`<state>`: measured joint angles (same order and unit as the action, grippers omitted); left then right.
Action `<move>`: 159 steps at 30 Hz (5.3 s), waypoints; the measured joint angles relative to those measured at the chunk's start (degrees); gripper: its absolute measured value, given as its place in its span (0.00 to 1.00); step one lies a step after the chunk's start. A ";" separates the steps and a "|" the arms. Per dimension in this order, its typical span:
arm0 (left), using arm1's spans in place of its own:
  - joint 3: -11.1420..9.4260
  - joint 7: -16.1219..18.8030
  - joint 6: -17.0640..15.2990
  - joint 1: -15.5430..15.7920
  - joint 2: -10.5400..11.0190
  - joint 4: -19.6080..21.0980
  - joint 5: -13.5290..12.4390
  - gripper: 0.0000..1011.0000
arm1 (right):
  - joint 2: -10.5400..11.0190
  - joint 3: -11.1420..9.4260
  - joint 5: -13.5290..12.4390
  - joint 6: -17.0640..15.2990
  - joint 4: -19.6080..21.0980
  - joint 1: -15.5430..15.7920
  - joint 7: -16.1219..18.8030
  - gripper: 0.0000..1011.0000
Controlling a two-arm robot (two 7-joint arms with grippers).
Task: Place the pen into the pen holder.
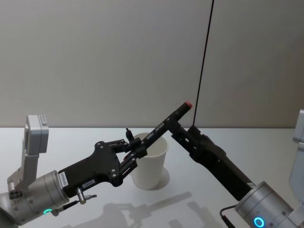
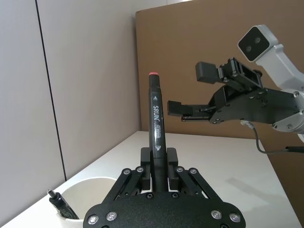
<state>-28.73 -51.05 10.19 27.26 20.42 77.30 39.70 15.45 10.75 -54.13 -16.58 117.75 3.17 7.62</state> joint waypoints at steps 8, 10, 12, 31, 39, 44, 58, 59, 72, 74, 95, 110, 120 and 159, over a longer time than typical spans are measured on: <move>0.00 0.00 0.00 0.00 0.00 0.00 0.00 0.20 | -1.72 1.61 1.67 1.47 1.25 0.22 -3.34 0.99; 0.00 0.00 0.00 0.00 0.00 0.00 0.00 0.20 | -2.05 1.87 1.86 1.64 1.42 0.25 -3.98 0.99; 0.00 0.00 0.00 0.00 -0.01 0.00 0.00 0.20 | -2.61 2.26 2.23 1.92 1.65 0.27 -5.08 0.99; 0.00 0.00 0.00 0.00 0.00 0.00 0.00 0.20 | -5.02 3.44 2.61 2.24 0.86 -1.20 -11.02 0.99; 0.00 0.00 0.00 0.00 0.00 0.00 0.00 0.20 | -5.07 3.69 1.73 1.32 -0.38 -2.50 -11.78 0.99; 0.00 0.00 0.00 0.00 0.00 0.00 0.00 0.20 | -5.17 3.90 1.21 0.88 -0.98 -3.17 -12.16 0.99; 0.00 0.00 0.00 0.00 0.00 0.00 0.00 0.20 | -5.78 4.62 0.16 0.52 -2.13 -4.47 -13.69 0.99; 0.00 0.00 0.00 0.00 0.00 0.00 -0.01 0.20 | -5.79 4.65 0.11 0.53 -2.17 -4.52 -13.73 0.99; 0.00 0.00 0.00 0.00 0.00 0.00 0.00 0.20 | -5.71 5.62 -0.39 1.02 -2.41 -5.06 -13.81 0.99; 0.00 0.00 0.00 0.00 -0.01 0.00 0.00 0.20 | -5.70 5.72 -0.40 1.15 -2.41 -5.09 -13.81 0.99; 0.00 0.00 0.00 0.00 0.00 0.00 0.00 0.20 | -5.96 6.85 0.00 2.55 -2.55 -5.52 -15.19 0.93; 0.00 0.00 0.00 0.00 0.00 0.00 0.00 0.20 | -6.03 7.01 0.14 2.76 -2.59 -5.59 -15.50 0.53; -0.01 -0.01 -0.01 0.00 0.00 0.00 -0.01 0.20 | -6.08 7.07 0.19 2.87 -2.59 -5.63 -15.55 0.20; 0.00 0.00 -0.01 0.00 0.00 0.00 0.00 0.99 | -5.07 7.66 1.30 3.23 -3.04 -6.52 -14.82 0.19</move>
<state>-28.73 -51.05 10.19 27.26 20.42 77.30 39.70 10.38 18.40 -52.83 -13.35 114.71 -3.35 -7.20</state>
